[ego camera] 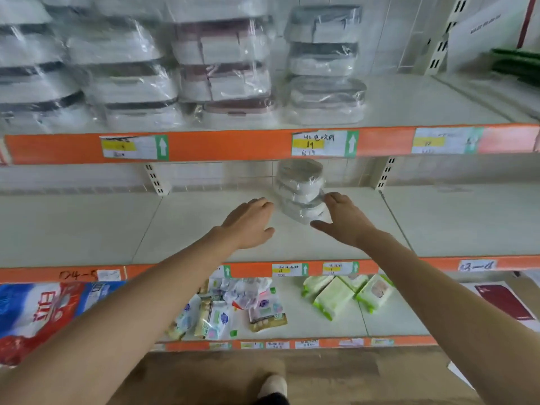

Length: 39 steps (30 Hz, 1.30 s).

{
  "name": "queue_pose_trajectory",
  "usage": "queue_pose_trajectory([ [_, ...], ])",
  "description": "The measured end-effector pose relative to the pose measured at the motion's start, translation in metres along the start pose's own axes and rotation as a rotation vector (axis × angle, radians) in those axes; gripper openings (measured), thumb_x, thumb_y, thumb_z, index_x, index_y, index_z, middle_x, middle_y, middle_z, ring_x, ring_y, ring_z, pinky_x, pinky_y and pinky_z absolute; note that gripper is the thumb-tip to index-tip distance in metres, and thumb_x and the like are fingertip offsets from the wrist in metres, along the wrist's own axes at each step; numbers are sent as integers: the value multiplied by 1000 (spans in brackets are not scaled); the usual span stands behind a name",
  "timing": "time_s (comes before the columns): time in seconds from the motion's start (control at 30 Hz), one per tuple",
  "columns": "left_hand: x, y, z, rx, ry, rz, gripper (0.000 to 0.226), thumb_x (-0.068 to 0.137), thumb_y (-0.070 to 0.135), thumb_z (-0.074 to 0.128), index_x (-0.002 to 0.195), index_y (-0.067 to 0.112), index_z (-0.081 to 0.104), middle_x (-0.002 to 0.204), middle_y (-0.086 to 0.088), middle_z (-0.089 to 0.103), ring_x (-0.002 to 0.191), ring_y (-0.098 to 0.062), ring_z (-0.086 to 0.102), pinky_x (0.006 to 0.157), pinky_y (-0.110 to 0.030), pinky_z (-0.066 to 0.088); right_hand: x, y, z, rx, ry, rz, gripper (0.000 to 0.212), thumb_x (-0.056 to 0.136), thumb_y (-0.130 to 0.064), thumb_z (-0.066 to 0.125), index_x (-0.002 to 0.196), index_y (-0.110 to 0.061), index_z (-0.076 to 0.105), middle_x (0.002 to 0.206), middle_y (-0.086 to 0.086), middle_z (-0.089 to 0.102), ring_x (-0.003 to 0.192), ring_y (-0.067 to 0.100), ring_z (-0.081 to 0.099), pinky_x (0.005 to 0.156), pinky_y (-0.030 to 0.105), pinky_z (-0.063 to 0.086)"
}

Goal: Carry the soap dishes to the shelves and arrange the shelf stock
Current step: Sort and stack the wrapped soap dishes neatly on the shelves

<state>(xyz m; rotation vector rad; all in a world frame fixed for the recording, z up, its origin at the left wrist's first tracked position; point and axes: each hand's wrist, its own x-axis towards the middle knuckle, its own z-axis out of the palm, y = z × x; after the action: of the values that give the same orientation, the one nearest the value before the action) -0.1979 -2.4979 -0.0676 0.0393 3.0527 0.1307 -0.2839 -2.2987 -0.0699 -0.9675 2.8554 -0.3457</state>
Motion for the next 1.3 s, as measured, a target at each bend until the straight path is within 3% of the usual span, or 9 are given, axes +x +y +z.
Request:
queue_pose_trajectory([
  [0.17,73,-30,53,-87,145,-40,45,93,31,58,123,0,46,131,-13,44,124,-27,42,98,-32,36,81,25,43,39,209,15,84,85,-53,59,146,-6,27,154,9,22,139,26,21,113,37,24],
  [0.3,120,-50,81,-143,245,-26,64,86,37,67,133,1,40,133,-12,38,129,-27,37,104,-34,35,135,36,58,50,300,111,104,78,-66,58,152,-12,8,158,10,4,145,27,5,116,42,15],
  [0.4,150,-61,88,-126,306,6,73,79,39,73,130,-2,40,129,-15,38,124,-28,37,104,-36,35,160,39,62,127,296,152,102,76,-64,62,151,-15,11,152,13,19,140,30,19,112,43,22],
  [0.53,177,-57,84,-65,323,36,89,74,41,78,136,-5,32,136,-18,31,129,-32,34,109,-37,31,157,59,57,205,434,169,95,75,-58,68,145,-9,26,138,12,34,129,29,31,105,40,32],
  [0.7,204,-40,74,77,160,146,111,76,36,76,152,6,1,161,-7,0,148,-20,4,120,-30,7,125,114,56,250,529,339,93,72,-56,71,138,-2,34,134,17,35,126,33,35,106,44,35],
  [0.9,185,-28,70,244,184,197,77,89,25,58,152,7,17,159,-6,18,145,-19,19,115,-29,25,88,121,65,325,468,383,90,70,-50,76,137,-3,36,129,15,37,122,31,37,106,43,37],
  [1.1,108,-17,60,205,53,189,79,95,32,51,153,4,5,161,-10,4,147,-18,13,114,-30,26,43,89,59,337,365,403,87,72,-49,75,136,-3,37,129,14,37,124,30,34,107,38,32],
  [1.3,12,4,27,195,-124,203,80,91,40,54,151,3,17,158,-10,21,143,-20,25,112,-32,31,-35,37,35,326,231,414,87,67,-51,78,130,-4,43,124,14,41,120,31,37,104,36,33],
])
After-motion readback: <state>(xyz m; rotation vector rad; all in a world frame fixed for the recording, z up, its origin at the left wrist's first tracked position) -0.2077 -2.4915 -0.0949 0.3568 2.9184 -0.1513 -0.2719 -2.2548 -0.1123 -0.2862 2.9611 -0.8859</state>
